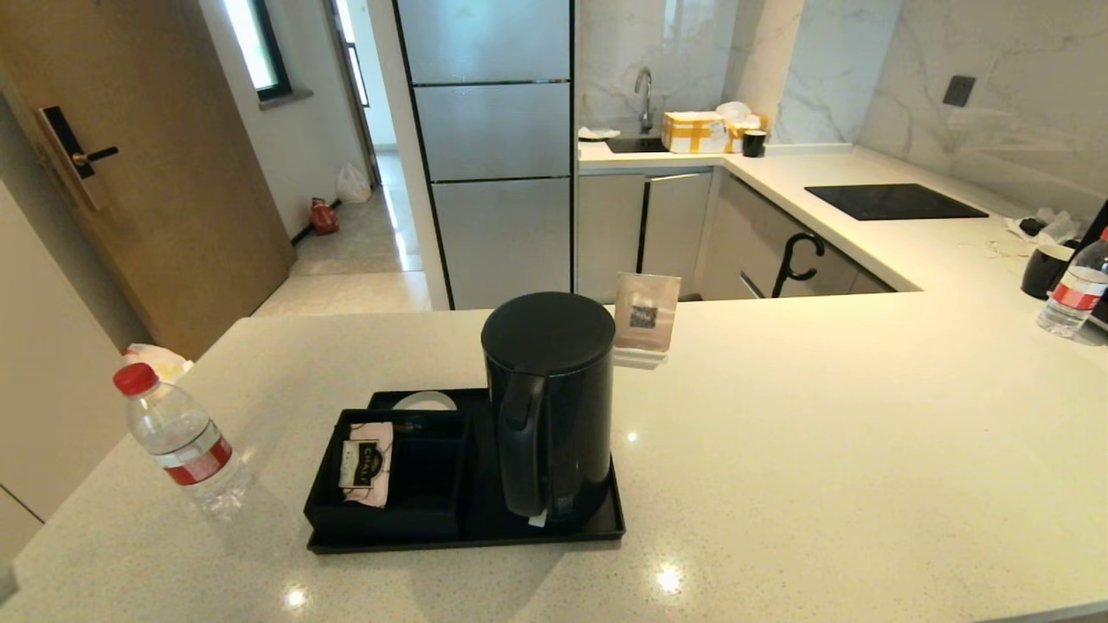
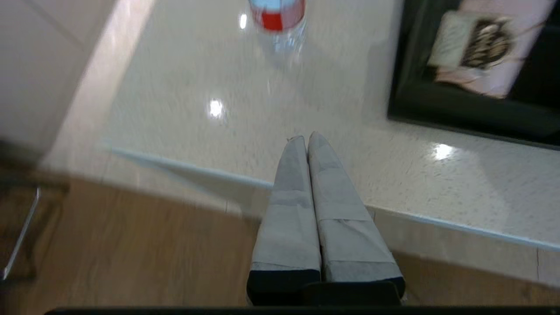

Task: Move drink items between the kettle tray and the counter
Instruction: Return the bottled water to its original position

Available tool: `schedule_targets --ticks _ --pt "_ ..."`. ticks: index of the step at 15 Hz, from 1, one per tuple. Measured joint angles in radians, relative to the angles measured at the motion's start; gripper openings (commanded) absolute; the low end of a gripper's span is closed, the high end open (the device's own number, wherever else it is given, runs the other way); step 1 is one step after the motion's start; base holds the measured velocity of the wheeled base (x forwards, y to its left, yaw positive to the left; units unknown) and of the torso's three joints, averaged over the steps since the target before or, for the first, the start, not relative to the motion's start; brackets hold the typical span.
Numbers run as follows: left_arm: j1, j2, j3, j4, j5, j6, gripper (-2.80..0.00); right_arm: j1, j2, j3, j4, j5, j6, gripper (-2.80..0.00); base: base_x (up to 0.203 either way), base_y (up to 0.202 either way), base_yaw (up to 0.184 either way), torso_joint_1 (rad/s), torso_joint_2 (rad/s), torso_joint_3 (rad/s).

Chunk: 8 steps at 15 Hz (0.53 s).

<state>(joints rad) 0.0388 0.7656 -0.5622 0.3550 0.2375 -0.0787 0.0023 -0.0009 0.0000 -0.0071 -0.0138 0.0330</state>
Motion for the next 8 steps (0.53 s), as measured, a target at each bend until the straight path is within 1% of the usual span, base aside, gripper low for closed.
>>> schedule_targets --ticks 2,4,5,6,8 --pt "0.002 0.132 -0.006 -0.017 0.040 -0.068 -2.80 0.000 0.000 0.000 0.000 0.000 0.000 -2.80 0.000 0.000 0.000 0.000 0.00 0.000" --pt "0.003 0.245 -0.008 -0.044 0.090 -0.154 -2.80 0.000 0.000 0.000 0.000 0.000 0.000 -2.80 0.000 0.000 0.000 0.000 0.00 0.000" --pt "0.004 0.275 -0.008 -0.049 0.096 -0.169 -2.80 0.000 0.000 0.000 0.000 0.000 0.000 -2.80 0.000 0.000 0.000 0.000 0.00 0.000" --pt "0.004 0.306 -0.001 -0.081 0.100 -0.183 -2.80 0.000 0.000 0.000 0.000 0.000 0.000 -2.80 0.000 0.000 0.000 0.000 0.00 0.000" --pt "0.007 0.395 0.021 -0.179 0.113 -0.210 -2.80 0.000 0.000 0.000 0.000 0.000 0.000 -2.80 0.000 0.000 0.000 0.000 0.00 0.000"
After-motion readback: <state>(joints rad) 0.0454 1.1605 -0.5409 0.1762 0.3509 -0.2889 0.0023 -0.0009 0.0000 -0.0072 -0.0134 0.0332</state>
